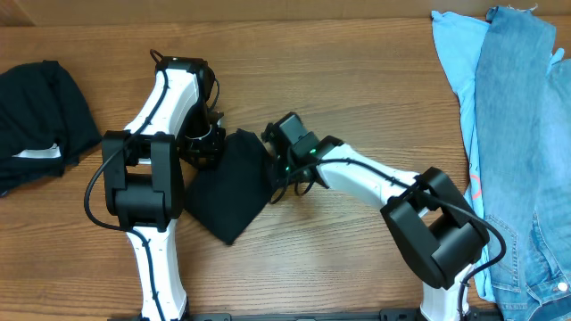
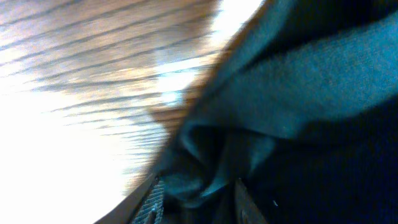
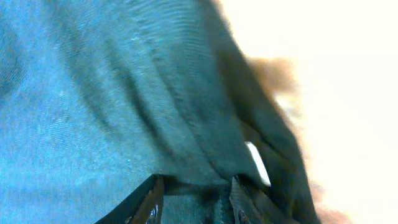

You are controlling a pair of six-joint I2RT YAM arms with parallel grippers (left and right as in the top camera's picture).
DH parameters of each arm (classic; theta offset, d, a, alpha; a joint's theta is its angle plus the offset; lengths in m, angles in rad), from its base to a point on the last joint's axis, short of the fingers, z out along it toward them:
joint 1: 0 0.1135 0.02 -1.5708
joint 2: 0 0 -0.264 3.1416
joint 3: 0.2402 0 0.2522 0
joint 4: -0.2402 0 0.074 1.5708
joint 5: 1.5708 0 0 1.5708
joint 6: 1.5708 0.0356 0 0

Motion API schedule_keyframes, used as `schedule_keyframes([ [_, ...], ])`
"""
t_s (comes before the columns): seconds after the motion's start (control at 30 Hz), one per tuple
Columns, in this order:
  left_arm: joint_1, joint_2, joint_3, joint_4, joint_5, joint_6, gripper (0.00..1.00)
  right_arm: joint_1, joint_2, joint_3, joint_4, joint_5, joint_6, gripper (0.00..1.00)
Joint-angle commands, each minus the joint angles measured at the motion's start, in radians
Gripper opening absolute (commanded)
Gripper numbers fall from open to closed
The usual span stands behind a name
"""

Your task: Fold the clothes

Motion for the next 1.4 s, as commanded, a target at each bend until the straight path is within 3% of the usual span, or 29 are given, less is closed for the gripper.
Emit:
schedule_keyframes([
  [0.0,0.003,0.011,0.011,-0.003,-0.120,-0.145,0.39,-0.053,0.026,-0.007,0.023,0.115,-0.097,0.41],
  [0.2,0.026,0.011,0.011,0.002,-0.133,-0.230,0.38,-0.129,0.026,-0.003,0.018,0.142,-0.192,0.41],
  [0.37,0.043,-0.024,0.018,0.027,-0.101,-0.220,0.44,-0.183,0.003,0.095,-0.174,0.220,-0.190,0.46],
  [0.43,0.043,-0.069,0.024,0.058,-0.028,-0.159,0.47,-0.208,-0.037,0.153,-0.268,0.271,-0.179,0.46],
  [0.53,0.043,-0.164,0.024,0.121,0.219,0.060,0.54,-0.240,-0.103,0.207,-0.365,0.277,-0.137,0.47],
  [0.6,0.043,-0.218,0.024,0.134,0.337,0.200,0.64,-0.253,-0.138,0.208,-0.405,0.277,-0.137,0.51],
  [0.67,0.043,-0.240,0.024,0.129,0.350,0.246,0.83,-0.256,-0.143,0.208,-0.447,0.277,-0.137,0.52],
  [0.73,0.043,-0.235,0.014,0.098,0.352,0.304,0.87,-0.256,-0.142,0.207,-0.480,0.277,-0.137,0.52],
  [0.83,0.044,-0.230,-0.047,0.103,0.387,0.378,0.88,-0.256,-0.142,0.207,-0.495,0.277,-0.134,0.52],
  [1.27,0.091,-0.223,-0.434,0.417,0.375,0.340,0.88,-0.256,-0.142,0.204,-0.500,0.274,-0.111,0.52],
  [1.37,0.090,-0.223,-0.502,0.479,0.391,0.318,0.75,-0.256,-0.142,0.204,-0.500,0.272,-0.107,0.52],
])
